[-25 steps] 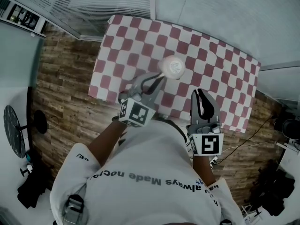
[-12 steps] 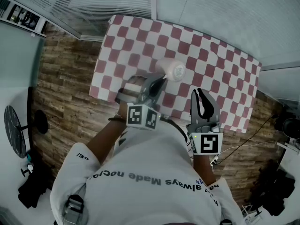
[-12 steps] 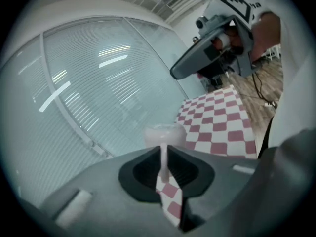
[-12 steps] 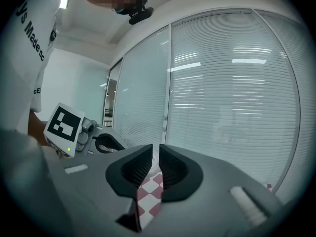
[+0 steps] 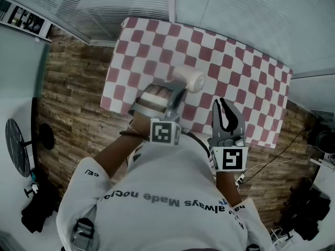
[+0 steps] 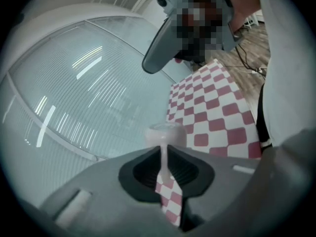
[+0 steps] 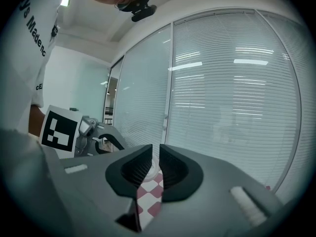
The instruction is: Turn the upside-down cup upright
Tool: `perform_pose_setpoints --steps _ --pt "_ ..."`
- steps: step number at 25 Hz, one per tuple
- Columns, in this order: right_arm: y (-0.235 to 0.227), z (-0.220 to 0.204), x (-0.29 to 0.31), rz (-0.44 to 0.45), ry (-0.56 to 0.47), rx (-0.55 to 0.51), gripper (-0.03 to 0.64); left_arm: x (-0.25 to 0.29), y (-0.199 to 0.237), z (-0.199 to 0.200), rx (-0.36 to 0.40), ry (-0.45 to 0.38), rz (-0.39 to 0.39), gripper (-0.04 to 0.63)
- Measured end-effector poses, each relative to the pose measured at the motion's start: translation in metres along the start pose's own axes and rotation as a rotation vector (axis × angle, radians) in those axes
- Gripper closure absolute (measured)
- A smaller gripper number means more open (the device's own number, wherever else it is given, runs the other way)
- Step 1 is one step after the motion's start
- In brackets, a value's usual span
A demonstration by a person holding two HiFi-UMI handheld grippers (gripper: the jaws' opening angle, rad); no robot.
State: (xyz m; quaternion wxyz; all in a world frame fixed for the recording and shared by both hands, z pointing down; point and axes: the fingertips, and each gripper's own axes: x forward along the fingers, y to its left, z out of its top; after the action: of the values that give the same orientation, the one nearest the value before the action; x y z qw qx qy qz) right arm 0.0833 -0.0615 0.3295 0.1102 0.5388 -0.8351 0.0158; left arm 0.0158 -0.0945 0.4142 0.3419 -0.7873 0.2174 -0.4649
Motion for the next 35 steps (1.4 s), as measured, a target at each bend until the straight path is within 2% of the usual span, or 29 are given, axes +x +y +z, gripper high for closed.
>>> perform_pose_setpoints --steps 6,8,10,13,18,22,27,35 --pt "0.003 0.007 0.002 -0.018 -0.020 0.009 0.568 0.000 -0.006 0.000 0.053 0.007 -0.026 0.555" --pt "0.005 0.005 0.005 -0.005 -0.010 -0.030 0.560 0.001 -0.005 -0.002 0.051 0.007 -0.030 0.555" --pt "0.009 -0.003 0.008 0.020 0.053 -0.108 0.538 0.002 -0.006 -0.004 0.055 0.011 -0.039 0.555" --pt "0.019 -0.016 0.015 0.060 0.163 -0.256 0.458 0.003 -0.014 -0.006 0.068 0.015 -0.068 0.555" --pt "0.040 -0.045 0.030 0.163 0.315 -0.481 0.274 0.002 -0.012 -0.002 0.102 0.011 -0.057 0.555" --pt "0.052 -0.072 0.044 0.225 0.432 -0.656 0.155 0.001 -0.018 0.002 0.104 0.001 -0.071 0.555" --pt "0.053 -0.095 0.061 0.251 0.515 -0.782 0.098 -0.002 -0.022 0.008 0.111 -0.013 -0.079 0.555" --pt "0.046 -0.111 0.079 0.255 0.564 -0.858 0.081 -0.007 -0.024 0.014 0.120 -0.033 -0.076 0.555"
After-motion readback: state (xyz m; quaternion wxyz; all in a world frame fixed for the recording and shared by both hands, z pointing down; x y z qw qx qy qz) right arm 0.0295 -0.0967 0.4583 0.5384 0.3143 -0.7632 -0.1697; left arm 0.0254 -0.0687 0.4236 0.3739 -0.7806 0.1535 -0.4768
